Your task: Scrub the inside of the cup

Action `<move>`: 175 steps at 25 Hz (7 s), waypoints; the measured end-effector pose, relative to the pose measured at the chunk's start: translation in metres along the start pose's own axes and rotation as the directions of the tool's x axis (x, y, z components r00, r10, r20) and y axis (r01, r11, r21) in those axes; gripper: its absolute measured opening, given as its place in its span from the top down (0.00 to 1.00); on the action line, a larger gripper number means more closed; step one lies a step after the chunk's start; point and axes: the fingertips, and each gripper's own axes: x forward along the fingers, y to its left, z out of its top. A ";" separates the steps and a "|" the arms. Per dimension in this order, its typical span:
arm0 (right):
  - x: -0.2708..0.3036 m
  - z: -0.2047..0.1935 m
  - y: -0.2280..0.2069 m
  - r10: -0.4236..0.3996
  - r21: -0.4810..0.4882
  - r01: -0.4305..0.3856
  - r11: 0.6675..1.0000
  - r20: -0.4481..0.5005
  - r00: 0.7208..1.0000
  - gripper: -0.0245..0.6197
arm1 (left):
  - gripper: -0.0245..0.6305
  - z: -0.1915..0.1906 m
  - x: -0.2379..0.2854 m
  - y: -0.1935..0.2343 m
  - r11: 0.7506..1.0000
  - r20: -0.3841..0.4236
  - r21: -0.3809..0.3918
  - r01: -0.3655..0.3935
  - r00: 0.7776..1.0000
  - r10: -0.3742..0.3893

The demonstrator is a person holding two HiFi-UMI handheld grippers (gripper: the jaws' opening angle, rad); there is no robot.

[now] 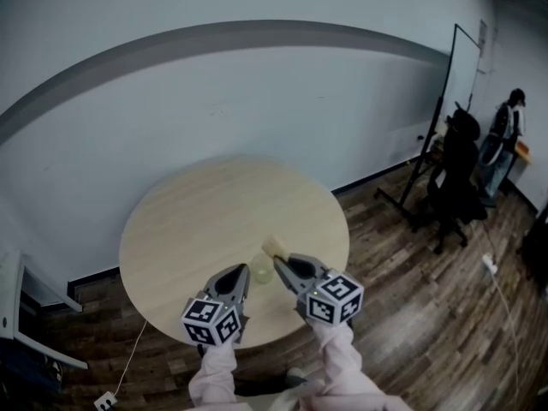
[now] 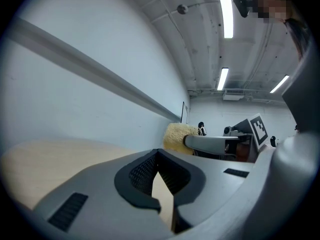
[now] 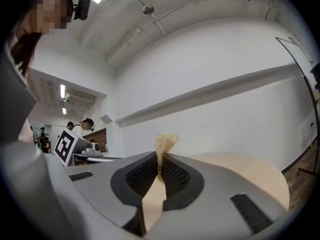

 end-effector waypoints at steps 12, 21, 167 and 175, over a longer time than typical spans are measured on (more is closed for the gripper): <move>0.030 -0.013 -0.035 0.098 0.038 -0.095 0.995 -0.074 0.992 0.92 | 0.97 -0.012 0.032 0.019 0.994 -0.035 -0.049 -0.100 0.995 0.098; 0.042 -0.026 -0.044 0.155 0.048 -0.150 0.987 -0.120 0.981 0.92 | 0.97 -0.025 0.040 0.029 0.986 -0.047 -0.068 -0.151 0.988 0.148; 0.082 -0.199 -0.067 0.041 0.009 -0.905 0.425 -0.999 0.009 0.92 | 0.41 -0.195 0.122 0.058 0.989 -0.262 0.016 -0.145 0.954 0.144; 0.080 -0.199 -0.065 0.049 0.045 -0.878 0.476 -0.999 -0.024 0.92 | 0.41 -0.197 0.121 0.058 0.990 -0.278 0.016 -0.141 0.950 0.140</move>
